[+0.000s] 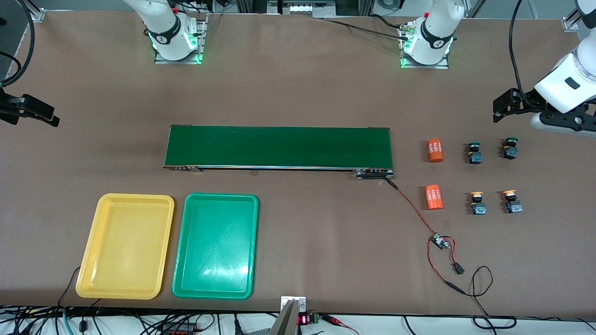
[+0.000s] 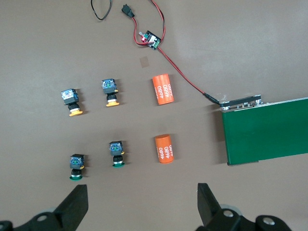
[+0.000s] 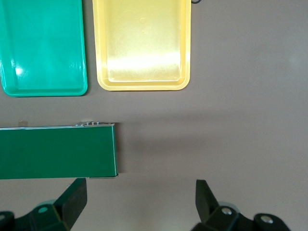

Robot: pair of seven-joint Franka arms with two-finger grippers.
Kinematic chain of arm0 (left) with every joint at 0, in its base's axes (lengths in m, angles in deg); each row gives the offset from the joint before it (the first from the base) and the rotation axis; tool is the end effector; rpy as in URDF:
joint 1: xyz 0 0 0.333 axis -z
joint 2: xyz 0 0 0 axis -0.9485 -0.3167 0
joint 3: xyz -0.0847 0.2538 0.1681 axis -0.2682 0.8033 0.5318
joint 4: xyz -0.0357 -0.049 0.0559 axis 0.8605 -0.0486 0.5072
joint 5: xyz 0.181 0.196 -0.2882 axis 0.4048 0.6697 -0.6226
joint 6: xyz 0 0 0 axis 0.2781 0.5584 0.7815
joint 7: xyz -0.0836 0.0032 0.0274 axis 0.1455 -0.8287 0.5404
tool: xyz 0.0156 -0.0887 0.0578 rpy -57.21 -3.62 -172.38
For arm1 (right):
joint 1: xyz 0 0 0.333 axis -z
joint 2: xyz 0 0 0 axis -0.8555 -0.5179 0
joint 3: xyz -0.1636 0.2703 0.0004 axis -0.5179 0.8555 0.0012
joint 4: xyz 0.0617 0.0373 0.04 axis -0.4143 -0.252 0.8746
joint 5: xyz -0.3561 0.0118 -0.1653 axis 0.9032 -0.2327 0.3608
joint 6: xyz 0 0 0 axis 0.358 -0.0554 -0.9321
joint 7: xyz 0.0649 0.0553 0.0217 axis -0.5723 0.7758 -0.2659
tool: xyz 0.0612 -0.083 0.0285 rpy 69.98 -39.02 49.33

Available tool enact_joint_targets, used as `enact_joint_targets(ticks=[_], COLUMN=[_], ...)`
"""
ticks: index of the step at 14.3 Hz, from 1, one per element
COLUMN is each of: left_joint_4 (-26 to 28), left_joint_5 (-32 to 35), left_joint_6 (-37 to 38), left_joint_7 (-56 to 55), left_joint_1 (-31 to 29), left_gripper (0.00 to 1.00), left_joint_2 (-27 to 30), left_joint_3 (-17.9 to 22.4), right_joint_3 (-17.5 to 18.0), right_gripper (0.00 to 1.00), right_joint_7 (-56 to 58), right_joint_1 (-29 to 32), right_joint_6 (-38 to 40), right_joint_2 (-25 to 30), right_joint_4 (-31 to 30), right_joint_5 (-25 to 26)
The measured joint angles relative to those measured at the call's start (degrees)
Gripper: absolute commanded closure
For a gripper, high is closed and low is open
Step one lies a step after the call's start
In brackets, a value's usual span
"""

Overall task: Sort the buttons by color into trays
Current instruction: 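Move the left gripper toward the first orange cylinder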

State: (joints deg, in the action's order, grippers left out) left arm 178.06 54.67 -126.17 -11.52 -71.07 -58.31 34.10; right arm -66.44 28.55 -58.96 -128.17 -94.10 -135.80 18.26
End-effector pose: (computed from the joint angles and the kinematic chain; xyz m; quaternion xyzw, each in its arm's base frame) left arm 0.5582 -0.0268 0.5935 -0.9965 0.0802 0.0144 0.0182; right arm 0.5751 -0.0513 0.6044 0.9997 -0.0238 -0.0096 0.0027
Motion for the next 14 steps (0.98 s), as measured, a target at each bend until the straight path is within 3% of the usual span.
enact_joint_targets(ticks=[8,14], left_joint_4=[-1.39,-0.64], left_joint_5=[0.00,1.04], left_joint_6=[0.72,11.95], left_joint_7=[0.00,-0.16], left_joint_1=[0.00,-0.68], left_gripper=[0.00,0.00], left_joint_2=[-1.30,-5.94], left_joint_3=[0.00,0.44], right_joint_3=[0.00,0.00], right_gripper=[0.00,0.00], right_joint_7=[0.00,0.00], right_joint_1=[0.00,0.00], right_joint_6=[-0.10,-0.31], right_joint_2=[0.00,0.00], right_joint_4=[0.00,-0.02], right_joint_5=[0.00,0.00])
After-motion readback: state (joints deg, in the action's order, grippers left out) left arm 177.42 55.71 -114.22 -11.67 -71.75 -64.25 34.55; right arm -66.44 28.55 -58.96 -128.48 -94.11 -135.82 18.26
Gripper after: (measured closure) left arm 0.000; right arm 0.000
